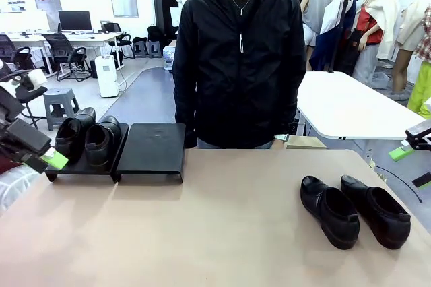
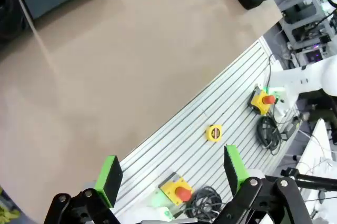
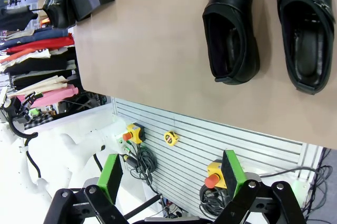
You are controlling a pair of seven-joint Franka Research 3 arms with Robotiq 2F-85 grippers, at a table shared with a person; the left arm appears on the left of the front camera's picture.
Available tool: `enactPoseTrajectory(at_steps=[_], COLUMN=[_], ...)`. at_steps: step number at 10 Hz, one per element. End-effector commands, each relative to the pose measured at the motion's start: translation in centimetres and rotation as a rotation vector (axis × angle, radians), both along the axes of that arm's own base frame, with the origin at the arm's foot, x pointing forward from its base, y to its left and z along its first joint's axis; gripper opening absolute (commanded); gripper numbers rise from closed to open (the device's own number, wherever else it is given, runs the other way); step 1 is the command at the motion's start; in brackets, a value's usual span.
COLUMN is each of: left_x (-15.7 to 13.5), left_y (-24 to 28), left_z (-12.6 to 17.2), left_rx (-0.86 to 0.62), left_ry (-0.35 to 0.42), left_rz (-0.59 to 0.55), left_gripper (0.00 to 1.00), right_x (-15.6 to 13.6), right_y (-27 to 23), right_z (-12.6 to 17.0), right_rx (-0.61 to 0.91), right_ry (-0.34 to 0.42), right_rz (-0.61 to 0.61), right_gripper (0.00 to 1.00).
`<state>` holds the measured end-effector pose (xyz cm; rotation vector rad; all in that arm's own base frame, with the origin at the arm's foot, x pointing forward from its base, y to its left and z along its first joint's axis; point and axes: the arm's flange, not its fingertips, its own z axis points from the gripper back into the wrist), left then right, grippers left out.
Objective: Organize the shoes by placing them on the stand.
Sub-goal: Place the Shoe from the middle of the table onto the Shoes Stand, then pick up one Shoe and place it in the middle of the table.
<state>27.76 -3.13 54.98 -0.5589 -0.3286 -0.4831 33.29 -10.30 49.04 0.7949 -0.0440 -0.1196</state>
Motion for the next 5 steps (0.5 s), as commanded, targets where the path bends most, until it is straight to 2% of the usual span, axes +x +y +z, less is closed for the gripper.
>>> enactPoseTrajectory(at_steps=[1,5], left_x=[-0.05,-0.05], left_y=[0.3,0.3], left_z=[0.13,0.13], left_rx=[-0.017,-0.017], left_ry=[-0.009,-0.009], left_rz=[-0.024,-0.024], left_gripper=[1.0,1.0], right_x=[-0.08,-0.08], right_y=[-0.06,-0.06], right_z=[0.25,0.25], right_rx=[-0.002,-0.002], right_ry=[0.008,0.008], right_rz=[0.001,0.001], right_gripper=[1.0,1.0])
